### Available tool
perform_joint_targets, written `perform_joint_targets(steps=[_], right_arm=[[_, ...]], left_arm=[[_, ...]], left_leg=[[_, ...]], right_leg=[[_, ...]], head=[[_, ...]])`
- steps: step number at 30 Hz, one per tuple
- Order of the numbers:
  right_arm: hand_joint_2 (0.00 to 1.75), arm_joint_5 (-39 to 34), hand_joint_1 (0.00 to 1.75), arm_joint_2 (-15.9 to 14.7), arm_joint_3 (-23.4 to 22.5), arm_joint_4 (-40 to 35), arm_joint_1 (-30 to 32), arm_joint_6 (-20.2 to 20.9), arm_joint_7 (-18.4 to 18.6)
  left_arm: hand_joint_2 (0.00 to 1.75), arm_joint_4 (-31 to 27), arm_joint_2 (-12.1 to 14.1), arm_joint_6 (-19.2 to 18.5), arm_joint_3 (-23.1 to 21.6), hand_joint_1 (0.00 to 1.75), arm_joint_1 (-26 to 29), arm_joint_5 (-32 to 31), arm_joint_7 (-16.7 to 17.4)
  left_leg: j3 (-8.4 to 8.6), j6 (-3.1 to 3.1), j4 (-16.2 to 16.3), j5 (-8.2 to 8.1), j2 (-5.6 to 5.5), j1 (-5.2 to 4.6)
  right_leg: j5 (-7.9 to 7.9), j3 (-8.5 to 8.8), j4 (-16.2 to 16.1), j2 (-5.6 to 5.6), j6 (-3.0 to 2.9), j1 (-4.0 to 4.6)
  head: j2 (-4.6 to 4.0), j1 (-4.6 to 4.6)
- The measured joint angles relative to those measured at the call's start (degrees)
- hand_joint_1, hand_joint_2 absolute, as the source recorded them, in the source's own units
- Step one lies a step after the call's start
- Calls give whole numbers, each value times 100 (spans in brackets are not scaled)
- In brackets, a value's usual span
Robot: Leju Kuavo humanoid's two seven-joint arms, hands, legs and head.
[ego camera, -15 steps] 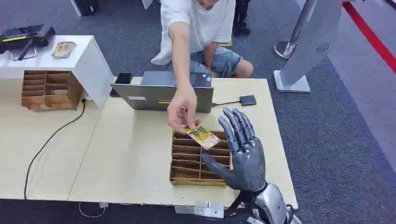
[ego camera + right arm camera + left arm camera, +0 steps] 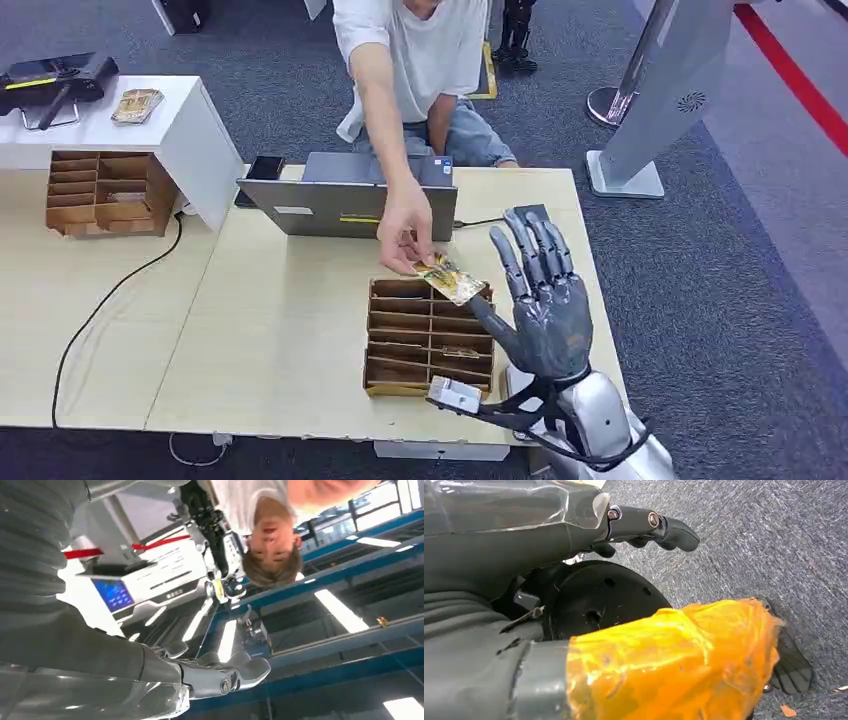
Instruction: Pass the card to the sensor for recognition and then transmit it.
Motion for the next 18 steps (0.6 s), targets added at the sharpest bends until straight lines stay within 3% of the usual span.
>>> perform_joint_targets(steps=[18], right_arm=[[175,313,0,-53,-164,385,-44,24,175]], left_arm=[[0,-13,2,0,0,0,6,2,9]], left_leg=[[0,0,0,0,0,0]], right_leg=[[0,0,1,0,0,0]], head=[[0,0]])
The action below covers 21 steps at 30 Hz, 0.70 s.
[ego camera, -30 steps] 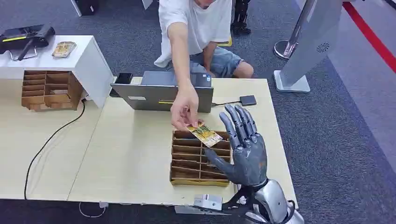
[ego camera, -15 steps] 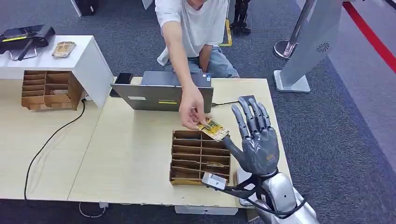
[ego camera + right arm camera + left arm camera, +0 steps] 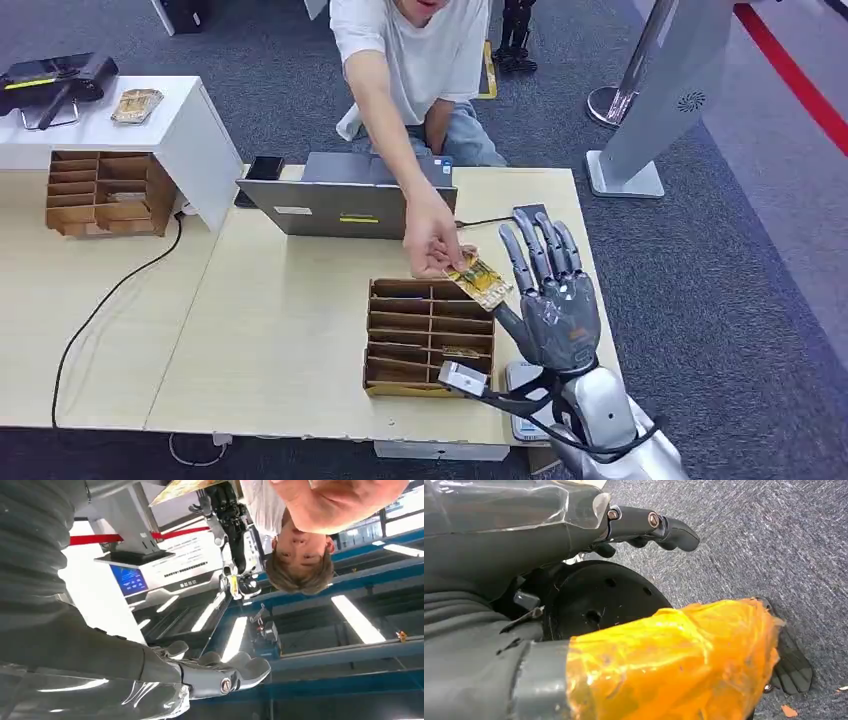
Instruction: Pass the card to the sensor for recognition and then transmit it.
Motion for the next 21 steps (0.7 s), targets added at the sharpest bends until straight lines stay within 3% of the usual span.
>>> perform_joint_targets(steps=[8,9,10,11,13,21], right_arm=[[175,-127,0,2,22,79,-30,2,-28],[175,-133,134,2,24,85,-38,6,-30],[175,-144,148,2,24,96,-46,9,-35],[175,-157,148,2,26,103,-51,11,-35],[175,-175,171,2,28,122,-62,20,-35],[175,-234,161,2,33,159,-74,24,-48]], left_arm=[[0,-13,0,0,-2,0,6,9,-9],[0,-13,0,0,-2,0,6,11,-13],[0,-13,0,0,-2,0,6,11,-18],[0,-13,0,0,-2,0,6,11,-24],[0,-13,0,0,-2,0,7,13,-35],[0,-13,0,0,-2,0,7,15,-39]], left_leg=[[0,0,0,0,0,0],[0,0,0,0,0,0],[0,0,0,0,0,0],[0,0,0,0,0,0],[0,0,0,0,0,0],[0,0,0,0,-1,0]], right_leg=[[0,0,0,0,0,0],[0,0,0,0,0,0],[0,0,0,0,0,0],[0,0,0,0,0,0],[0,0,1,0,0,0],[0,0,1,-1,0,0]], head=[[0,0],[0,2],[0,0],[0,0],[0,0],[0,0]])
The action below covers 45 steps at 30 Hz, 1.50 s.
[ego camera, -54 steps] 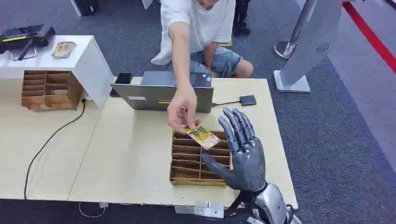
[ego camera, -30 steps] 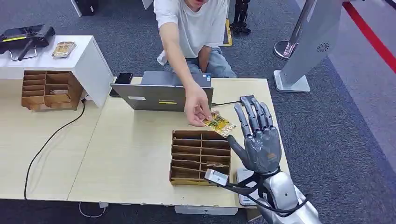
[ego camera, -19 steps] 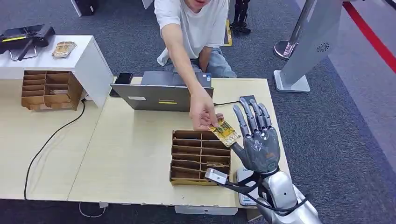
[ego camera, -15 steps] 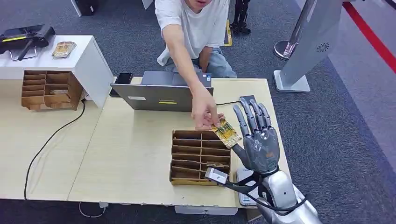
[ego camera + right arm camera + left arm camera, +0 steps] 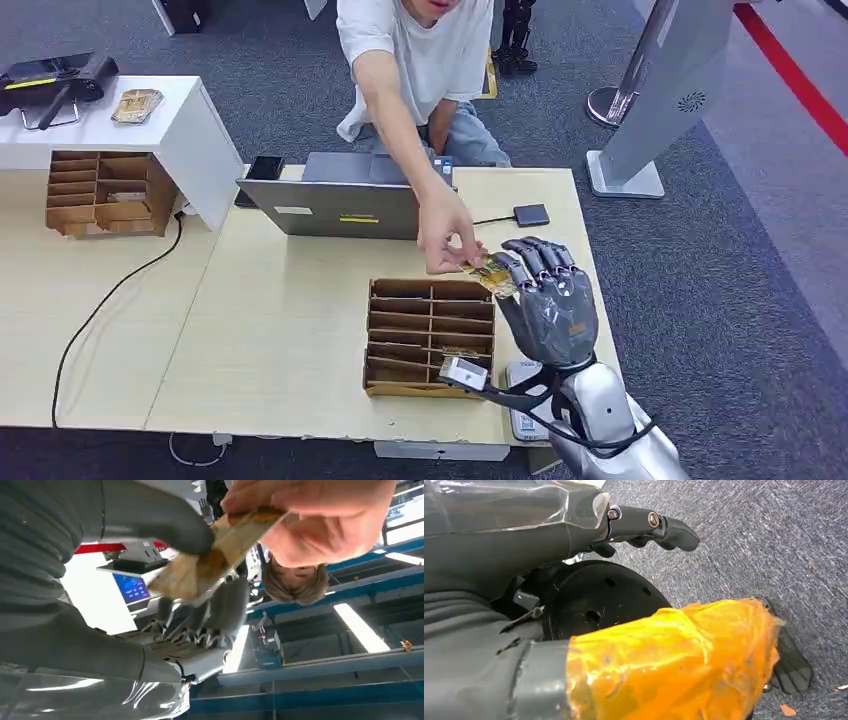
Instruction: Pass the card to the sensor for recognition and then transmit it.
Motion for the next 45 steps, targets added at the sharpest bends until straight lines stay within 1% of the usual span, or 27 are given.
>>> perform_joint_targets(steps=[3,5,9,11,12,20,27,30,33,38,45], right_arm=[[175,-9,159,0,0,0,-4,0,-2],[175,-13,161,0,0,0,-13,0,-4],[175,-24,171,0,0,0,-23,-2,-7],[175,-35,171,0,2,0,-23,-9,-11],[175,-46,175,0,4,0,-23,-18,-22],[175,-278,175,0,61,-61,-21,-70,-144],[175,-350,175,0,101,-94,-21,-85,-160],[175,-610,175,-2,118,-140,-10,-81,-243],[175,-864,175,-4,125,-219,84,-83,-299],[175,-942,175,-50,114,-334,303,-96,-302],[175,-1056,175,-90,-85,-470,829,-236,-183]], left_arm=[[0,0,0,0,0,0,0,0,0],[0,0,-2,0,0,0,0,2,-2],[0,0,-2,0,0,0,0,2,-9],[0,0,-4,0,0,0,0,2,-11],[0,0,-4,0,0,0,0,2,-11],[0,0,-9,0,2,0,0,2,-22],[0,0,-9,0,2,0,1,2,-24],[0,0,-11,0,19,0,2,2,-57],[0,0,-15,0,96,0,4,2,-92],[0,0,-24,0,199,0,8,2,-138],[0,0,-42,0,367,0,13,2,-212]], left_leg=[[0,0,0,0,0,0],[0,0,0,0,0,0],[0,0,0,0,0,0],[0,0,0,0,0,0],[0,0,0,0,0,0],[1,0,0,0,0,0],[0,0,0,0,0,0],[1,0,0,0,0,0],[2,0,0,0,0,0],[2,0,0,0,0,0],[0,0,0,-1,-1,0]], right_leg=[[0,0,0,0,0,0],[0,0,0,0,0,0],[0,0,0,0,0,0],[0,0,0,0,0,0],[0,0,0,0,0,0],[0,-1,0,0,0,0],[0,-1,0,0,0,0],[0,-1,0,0,0,0],[0,-1,0,0,0,0],[-1,-3,0,1,0,0],[-3,-3,-1,-1,2,0]], head=[[0,0],[0,0],[0,0],[0,0],[0,0],[0,0],[0,0],[0,0],[0,0],[0,0],[0,0]])
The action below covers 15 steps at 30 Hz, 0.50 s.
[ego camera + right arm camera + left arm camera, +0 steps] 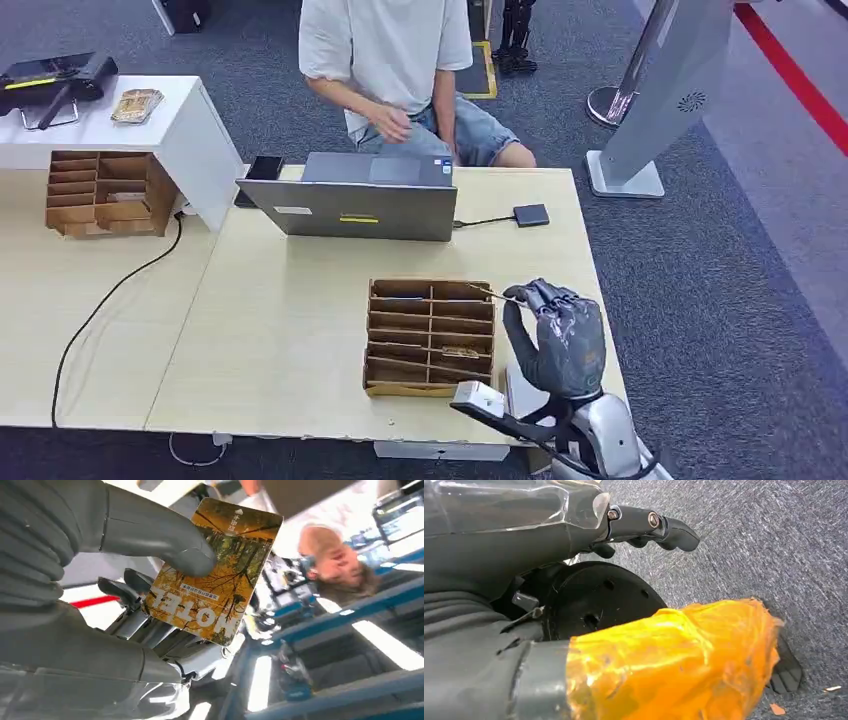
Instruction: Pass the card to the sensor for recognition and then transmit it.
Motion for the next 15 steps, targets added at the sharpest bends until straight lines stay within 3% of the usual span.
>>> perform_joint_targets(steps=[8,15], right_arm=[[175,-726,175,20,-453,-61,652,33,-201],[175,-1854,175,81,-819,-4,887,569,-455]], left_arm=[[0,0,-15,0,254,0,4,0,-92],[0,0,-17,0,489,0,9,0,-138]], left_leg=[[0,-1,0,-1,0,0],[1,-1,0,-1,0,0]], right_leg=[[0,0,0,1,0,0],[0,0,0,1,0,0]], head=[[0,0],[0,0]])
